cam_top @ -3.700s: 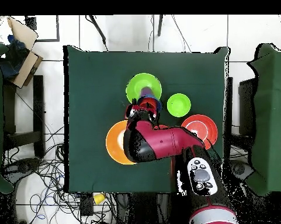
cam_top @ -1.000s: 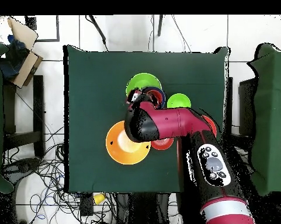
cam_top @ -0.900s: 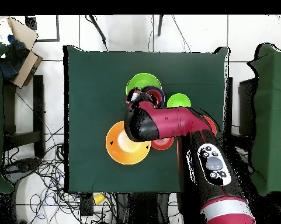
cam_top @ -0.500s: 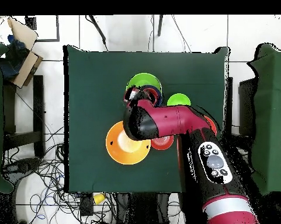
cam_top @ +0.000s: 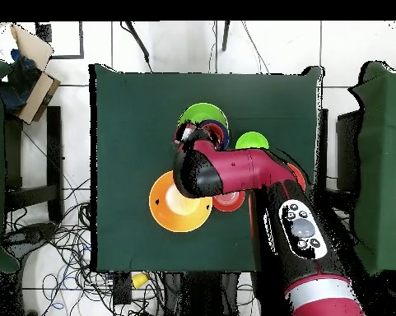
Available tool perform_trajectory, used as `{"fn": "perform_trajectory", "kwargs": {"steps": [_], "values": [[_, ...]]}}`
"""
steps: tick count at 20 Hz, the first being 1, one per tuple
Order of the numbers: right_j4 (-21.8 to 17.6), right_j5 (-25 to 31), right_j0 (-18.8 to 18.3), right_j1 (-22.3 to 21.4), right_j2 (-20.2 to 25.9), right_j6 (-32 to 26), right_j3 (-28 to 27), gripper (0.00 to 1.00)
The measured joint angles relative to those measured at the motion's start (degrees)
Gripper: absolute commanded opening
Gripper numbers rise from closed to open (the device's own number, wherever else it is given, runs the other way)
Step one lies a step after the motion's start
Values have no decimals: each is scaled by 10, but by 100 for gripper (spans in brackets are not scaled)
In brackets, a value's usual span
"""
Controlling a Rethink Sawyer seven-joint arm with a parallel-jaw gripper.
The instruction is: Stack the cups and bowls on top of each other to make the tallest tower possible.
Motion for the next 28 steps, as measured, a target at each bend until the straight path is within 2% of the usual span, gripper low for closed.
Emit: {"fn": "perform_trajectory", "kwargs": {"steps": [6,21,28], "values": [[0,8,0,-3,0,0,0,100],[1,85,0,-26,1,0,0,100],[2,94,0,-31,5,0,0,100]]}}
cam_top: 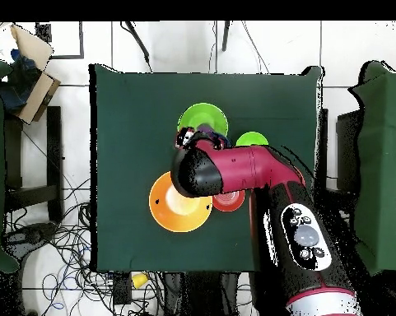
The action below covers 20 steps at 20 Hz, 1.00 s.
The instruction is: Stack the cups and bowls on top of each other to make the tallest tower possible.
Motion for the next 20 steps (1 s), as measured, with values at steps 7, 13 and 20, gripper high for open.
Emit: {"fn": "perform_trajectory", "kwargs": {"steps": [7,13,20], "values": [[0,0,1,4,4,0,-2,100],[0,0,3,9,4,0,-3,100],[0,0,5,5,4,0,-3,100]]}}
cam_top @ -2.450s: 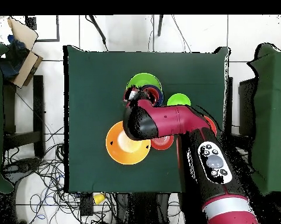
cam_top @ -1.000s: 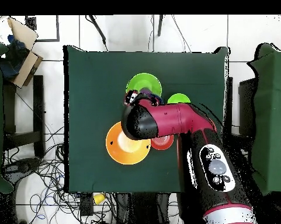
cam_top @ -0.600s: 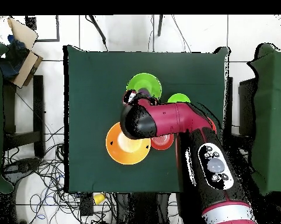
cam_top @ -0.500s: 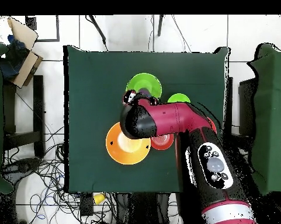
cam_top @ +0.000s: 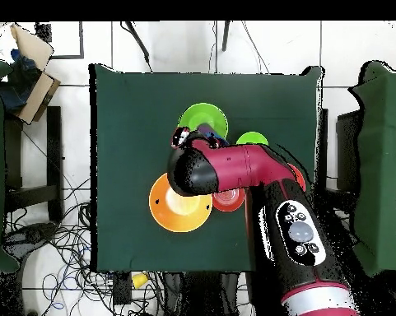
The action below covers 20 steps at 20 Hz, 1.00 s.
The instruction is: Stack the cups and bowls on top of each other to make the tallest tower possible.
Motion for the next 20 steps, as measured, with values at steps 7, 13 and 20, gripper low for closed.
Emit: {"fn": "perform_trajectory", "kwargs": {"steps": [7,13,20], "values": [[0,0,-6,-21,1,0,18,100],[0,0,-14,-45,1,0,56,100],[0,-5,-14,-61,1,0,105,100]]}}
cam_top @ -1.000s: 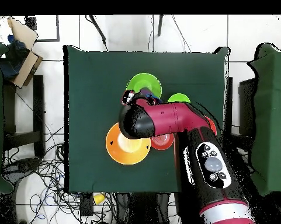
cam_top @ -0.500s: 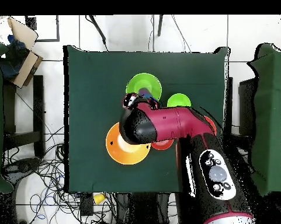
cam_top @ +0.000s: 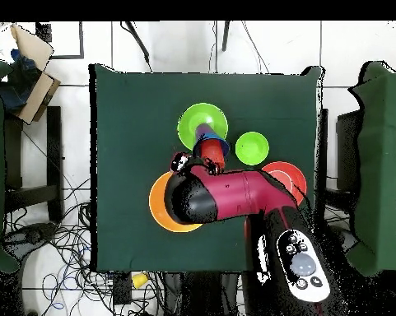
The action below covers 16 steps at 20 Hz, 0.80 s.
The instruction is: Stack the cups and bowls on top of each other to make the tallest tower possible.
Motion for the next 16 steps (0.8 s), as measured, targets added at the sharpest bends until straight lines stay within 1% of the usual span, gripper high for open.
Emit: {"fn": "perform_trajectory", "kwargs": {"steps": [1,5,9,10,13,16], "values": [[0,-6,1,-2,-1,0,13,100],[0,-16,4,-4,-6,0,27,100],[0,-36,20,-5,-21,0,40,100],[0,-49,29,-5,-29,0,43,100],[-1,-66,39,-5,-40,0,46,100],[-8,-95,54,-5,-62,0,47,100]]}}
